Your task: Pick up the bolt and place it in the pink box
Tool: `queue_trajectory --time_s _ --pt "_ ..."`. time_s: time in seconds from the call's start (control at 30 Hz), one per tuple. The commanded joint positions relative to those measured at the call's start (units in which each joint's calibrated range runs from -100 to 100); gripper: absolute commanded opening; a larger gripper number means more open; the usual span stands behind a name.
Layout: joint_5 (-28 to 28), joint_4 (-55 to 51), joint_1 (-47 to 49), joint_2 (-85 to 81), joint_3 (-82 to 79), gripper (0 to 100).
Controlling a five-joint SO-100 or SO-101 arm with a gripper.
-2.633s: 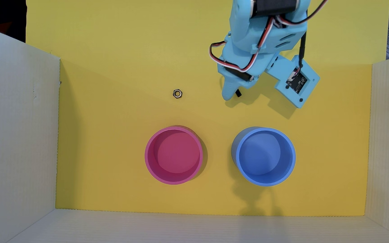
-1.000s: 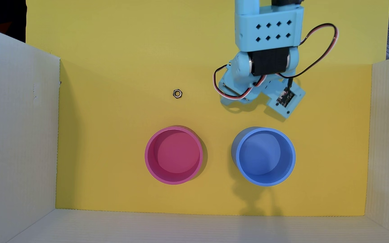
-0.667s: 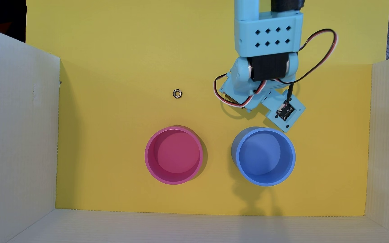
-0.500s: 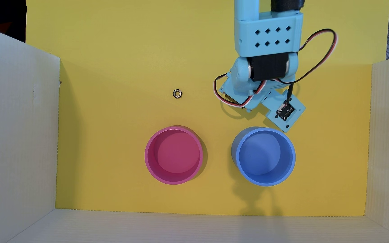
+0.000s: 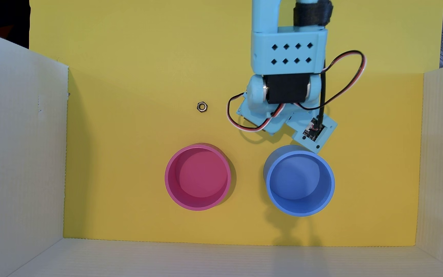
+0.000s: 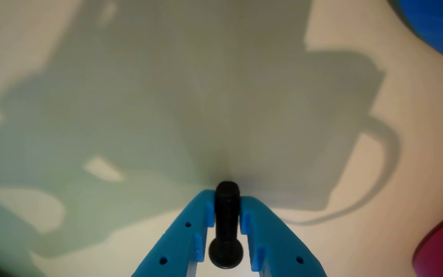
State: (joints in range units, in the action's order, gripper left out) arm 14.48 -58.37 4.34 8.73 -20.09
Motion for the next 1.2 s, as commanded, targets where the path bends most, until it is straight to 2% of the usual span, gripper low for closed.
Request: queue_trajectory --time_s 0.0,0.6,1.0,1.17 --pt "-0.13 -0.19 -4.19 -0.82 6.84 1" --pt "-0.13 -14.34 -4.63 -0.82 28.91 1" --pt "-0.28 -16.14 -7.43 -0.14 40.85 1" --pt "-3.15 -15.63 -9.86 -0.14 41.48 1"
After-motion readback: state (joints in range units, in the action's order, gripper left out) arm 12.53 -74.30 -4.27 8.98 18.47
